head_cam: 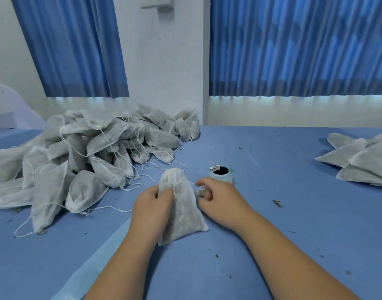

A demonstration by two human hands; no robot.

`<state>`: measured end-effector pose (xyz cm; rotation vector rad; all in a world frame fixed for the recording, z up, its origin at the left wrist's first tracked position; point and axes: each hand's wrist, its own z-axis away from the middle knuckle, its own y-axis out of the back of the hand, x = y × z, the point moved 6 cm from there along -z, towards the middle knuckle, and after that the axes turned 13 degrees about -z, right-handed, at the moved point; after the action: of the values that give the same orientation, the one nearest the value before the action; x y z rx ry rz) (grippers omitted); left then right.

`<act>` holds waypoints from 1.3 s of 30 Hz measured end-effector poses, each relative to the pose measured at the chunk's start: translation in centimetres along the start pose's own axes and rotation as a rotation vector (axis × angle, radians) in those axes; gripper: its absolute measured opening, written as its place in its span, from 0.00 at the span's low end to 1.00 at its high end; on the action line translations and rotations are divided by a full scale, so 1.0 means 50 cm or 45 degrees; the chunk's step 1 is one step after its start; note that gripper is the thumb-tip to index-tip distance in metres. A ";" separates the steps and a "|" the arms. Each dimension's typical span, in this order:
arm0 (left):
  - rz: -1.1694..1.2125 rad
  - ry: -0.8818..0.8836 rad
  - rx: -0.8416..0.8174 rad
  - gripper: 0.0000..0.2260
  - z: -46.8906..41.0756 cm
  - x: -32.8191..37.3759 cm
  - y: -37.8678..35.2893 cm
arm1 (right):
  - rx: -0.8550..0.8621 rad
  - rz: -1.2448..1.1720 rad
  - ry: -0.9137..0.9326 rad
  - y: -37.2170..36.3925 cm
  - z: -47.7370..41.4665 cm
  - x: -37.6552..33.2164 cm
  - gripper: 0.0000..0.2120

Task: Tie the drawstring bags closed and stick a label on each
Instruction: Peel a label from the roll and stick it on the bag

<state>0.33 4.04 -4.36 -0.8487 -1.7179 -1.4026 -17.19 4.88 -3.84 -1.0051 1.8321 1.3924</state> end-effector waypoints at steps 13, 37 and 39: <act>-0.073 -0.115 -0.032 0.11 0.010 0.016 -0.011 | 0.135 -0.016 0.077 0.008 0.013 -0.007 0.05; -0.043 -0.027 -0.045 0.08 0.009 0.010 -0.009 | 0.268 -0.097 -0.160 0.056 0.025 0.013 0.09; -0.053 -0.030 -0.039 0.09 0.009 0.011 -0.009 | 0.246 -0.127 -0.154 0.055 0.025 0.013 0.10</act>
<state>-0.39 4.44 -4.17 -0.8538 -1.7448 -1.4547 -19.83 6.37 -3.33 -0.8816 1.7640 1.1666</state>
